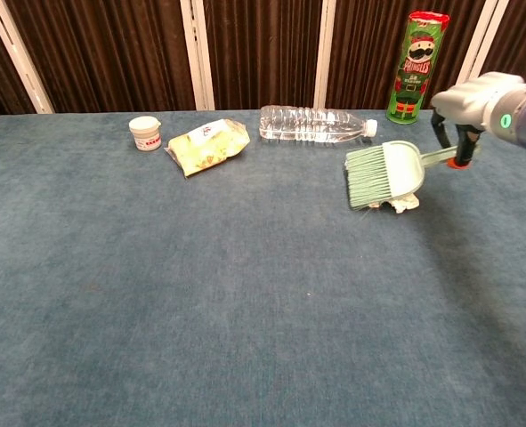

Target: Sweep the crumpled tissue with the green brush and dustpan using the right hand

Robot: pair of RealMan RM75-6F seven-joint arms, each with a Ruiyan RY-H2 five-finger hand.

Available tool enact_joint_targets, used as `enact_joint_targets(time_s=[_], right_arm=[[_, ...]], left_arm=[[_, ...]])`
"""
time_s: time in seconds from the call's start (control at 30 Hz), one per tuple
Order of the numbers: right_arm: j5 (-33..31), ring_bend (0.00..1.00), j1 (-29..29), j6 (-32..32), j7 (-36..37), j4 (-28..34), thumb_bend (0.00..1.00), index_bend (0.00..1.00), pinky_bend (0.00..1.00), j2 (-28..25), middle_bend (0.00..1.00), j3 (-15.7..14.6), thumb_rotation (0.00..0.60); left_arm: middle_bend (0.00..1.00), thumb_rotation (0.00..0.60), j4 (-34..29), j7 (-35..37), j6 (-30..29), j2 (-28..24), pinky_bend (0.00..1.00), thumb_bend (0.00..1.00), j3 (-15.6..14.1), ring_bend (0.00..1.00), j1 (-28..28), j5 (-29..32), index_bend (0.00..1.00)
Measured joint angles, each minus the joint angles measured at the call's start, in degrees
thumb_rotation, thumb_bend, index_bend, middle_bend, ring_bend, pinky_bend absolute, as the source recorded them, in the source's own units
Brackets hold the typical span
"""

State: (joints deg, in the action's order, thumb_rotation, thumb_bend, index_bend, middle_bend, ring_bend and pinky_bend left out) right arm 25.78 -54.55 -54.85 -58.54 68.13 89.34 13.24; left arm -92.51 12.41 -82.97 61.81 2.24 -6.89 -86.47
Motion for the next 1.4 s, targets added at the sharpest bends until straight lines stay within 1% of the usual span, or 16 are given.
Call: enact_joint_targets(time_s=[0.17,0.47,0.6,0.77,0.87,1.0,1.27,1.4], right_arm=[[-0.7,1.0,1.42,-1.74,-0.35,2.04,0.57,0.77,0.88,-3.68,1.0,-0.67,0.6],[-2.8,1.0,3.85,-6.81,-2.42,9.68,0.57,0.77,0.88,-12.64,1.0,-1.64,0.6],[-1.83,1.0,4.05,-8.27,-1.59,14.66,0.57,0.77,0.88,-15.71,1.0,-0.73,0.6],[0.47,1.0,2.59,-9.37,-0.99,20.38,0.57,0.77,0.88,-17.75,1.0,1.11,0.6],[0.75,1.0,0.68,-9.42,-1.24,21.59,0.57,0.77,0.88,-17.49,1.0,2.01,0.6],[-0.68,1.0,-1.73,-8.91,-2.56,21.42,0.57,0.77,0.88,-15.18,1.0,2.46,0.6],[-4.25,1.0,-6.33,-6.82,-4.35,16.16,0.57,0.77,0.88,-8.7,1.0,3.01,0.6],[-5.93,1.0,-7.95,-4.97,-5.22,11.93,0.58,0.77,0.88,-5.55,1.0,2.55,0.6]], left_arm=[[0.0,0.6,-0.07,0.01,-0.32,0.02,0.02,0.0,0.0,0.0,0.03,-0.36,0.0],[0.0,0.6,-0.14,0.08,-0.71,0.11,0.02,0.0,0.0,0.0,-0.12,-1.06,0.0],[0.0,0.6,-0.28,-0.13,-0.62,0.17,0.02,0.0,-0.02,0.0,-0.33,-1.38,0.0],[0.0,0.6,-0.45,-0.61,-0.2,0.32,0.02,0.0,-0.06,0.0,-0.7,-1.61,0.0],[0.0,0.6,-0.46,-0.79,0.27,0.39,0.02,0.0,-0.05,0.0,-0.98,-1.55,0.0],[0.0,0.6,-0.41,-0.59,0.66,0.37,0.02,0.0,0.03,0.0,-1.2,-1.21,0.0],[0.0,0.6,-0.28,0.54,1.41,0.03,0.02,0.0,-0.08,0.0,-1.32,-0.61,0.0],[0.0,0.6,-0.22,1.04,1.45,-0.18,0.02,0.0,-0.05,0.0,-1.24,-0.2,0.0]])
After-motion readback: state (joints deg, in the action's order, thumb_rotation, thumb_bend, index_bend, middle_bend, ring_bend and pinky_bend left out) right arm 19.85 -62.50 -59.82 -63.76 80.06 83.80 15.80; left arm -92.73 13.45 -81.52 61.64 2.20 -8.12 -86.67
